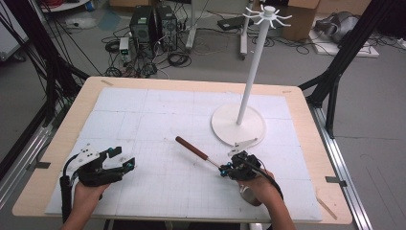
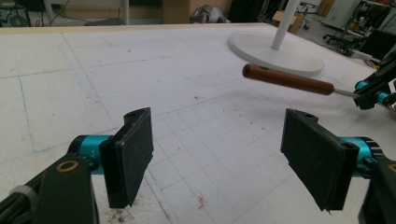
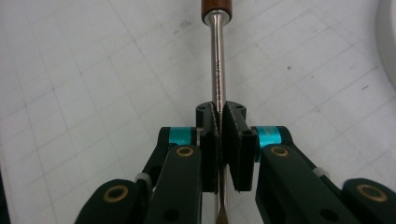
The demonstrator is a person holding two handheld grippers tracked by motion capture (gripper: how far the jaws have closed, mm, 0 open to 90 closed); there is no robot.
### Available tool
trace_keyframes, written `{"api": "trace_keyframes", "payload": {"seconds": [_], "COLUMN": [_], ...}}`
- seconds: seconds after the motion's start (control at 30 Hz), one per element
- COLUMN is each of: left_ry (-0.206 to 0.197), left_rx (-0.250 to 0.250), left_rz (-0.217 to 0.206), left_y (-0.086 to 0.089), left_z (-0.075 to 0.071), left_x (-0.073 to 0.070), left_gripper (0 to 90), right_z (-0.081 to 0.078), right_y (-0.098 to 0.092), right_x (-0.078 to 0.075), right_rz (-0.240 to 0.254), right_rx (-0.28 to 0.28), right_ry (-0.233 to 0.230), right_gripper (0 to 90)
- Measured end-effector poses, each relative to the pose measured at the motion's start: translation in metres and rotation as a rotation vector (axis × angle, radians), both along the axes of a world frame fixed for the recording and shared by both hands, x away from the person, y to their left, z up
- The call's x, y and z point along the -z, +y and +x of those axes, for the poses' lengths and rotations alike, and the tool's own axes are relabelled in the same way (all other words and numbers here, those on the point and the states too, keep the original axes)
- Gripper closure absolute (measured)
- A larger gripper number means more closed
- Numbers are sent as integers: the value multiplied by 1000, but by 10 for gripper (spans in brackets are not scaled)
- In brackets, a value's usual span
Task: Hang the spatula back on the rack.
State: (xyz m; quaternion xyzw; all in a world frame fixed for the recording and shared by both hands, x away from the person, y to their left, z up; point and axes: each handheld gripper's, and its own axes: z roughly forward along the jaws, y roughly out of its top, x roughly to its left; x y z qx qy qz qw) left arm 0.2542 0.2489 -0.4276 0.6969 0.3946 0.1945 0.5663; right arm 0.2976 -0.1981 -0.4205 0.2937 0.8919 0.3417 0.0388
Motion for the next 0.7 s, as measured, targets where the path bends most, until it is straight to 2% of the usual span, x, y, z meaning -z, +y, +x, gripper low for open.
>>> {"api": "trace_keyframes", "payload": {"seconds": [0.1, 0.13, 0.2, 0.33, 0.37, 0.47, 0.53, 0.7], "left_ry": [-5, -5, -3, -4, -1, -6, -7, -6], "left_rx": [2, 8, 9, 14, 31, 43, 45, 45], "left_rz": [-5, -9, -22, -45, -62, -72, -72, -72], "left_y": [-1, -1, -2, -3, -5, -7, -8, -9], "left_z": [0, -1, -1, -1, 1, 1, 1, 0], "left_x": [0, -1, -1, -3, -6, -9, -9, -9], "left_gripper": [260, 259, 260, 260, 265, 285, 286, 286], "right_z": [-2, -4, -6, -10, -14, -19, -22, -27], "right_y": [-2, -5, -8, -11, -11, -11, -11, -11], "right_x": [-3, -6, -9, -12, -14, -16, -16, -15], "right_rz": [28, 58, 88, 123, 143, 167, 195, 230], "right_rx": [10, 20, 34, 57, 69, 79, 89, 101], "right_ry": [-9, -21, -32, -56, -63, -94, -104, -128], "right_gripper": [850, 850, 849, 849, 848, 849, 848, 848]}}
